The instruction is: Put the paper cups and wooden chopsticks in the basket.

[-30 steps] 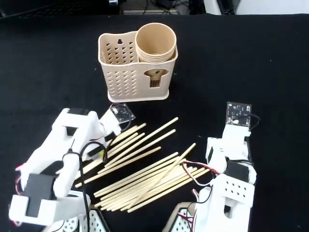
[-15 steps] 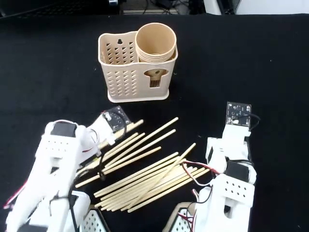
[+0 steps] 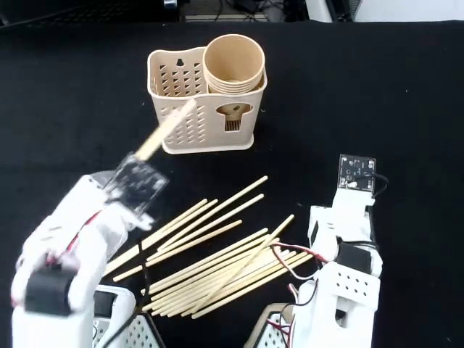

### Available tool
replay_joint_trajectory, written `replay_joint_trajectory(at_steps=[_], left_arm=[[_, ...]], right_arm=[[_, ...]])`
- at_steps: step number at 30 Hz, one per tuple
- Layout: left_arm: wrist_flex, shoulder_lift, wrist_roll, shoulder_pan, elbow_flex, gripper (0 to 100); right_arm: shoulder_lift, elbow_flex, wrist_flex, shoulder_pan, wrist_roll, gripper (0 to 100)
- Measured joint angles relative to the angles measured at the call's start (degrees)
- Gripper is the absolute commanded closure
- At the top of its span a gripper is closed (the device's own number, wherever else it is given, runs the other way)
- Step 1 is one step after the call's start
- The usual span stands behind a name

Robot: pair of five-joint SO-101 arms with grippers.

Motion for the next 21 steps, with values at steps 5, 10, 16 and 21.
replay_joint_trajectory(at_steps=[5,10,16,21], left_arm=[[-12.6,-2.6,11.4,0.0,-0.4,97],[-34.5,-0.5,25.7,-0.1,2.3,97],[-60.9,11.4,37.0,-0.1,7.1,97],[-71.6,23.8,43.2,-0.1,3.8,97]], right_arm=[[0.0,0.0,0.0,0.0,0.0,98.3],[0.0,0.0,0.0,0.0,0.0,98.3],[-0.1,0.4,0.0,0.0,0.0,98.3],[-0.1,0.5,-0.4,0.0,0.0,98.3]])
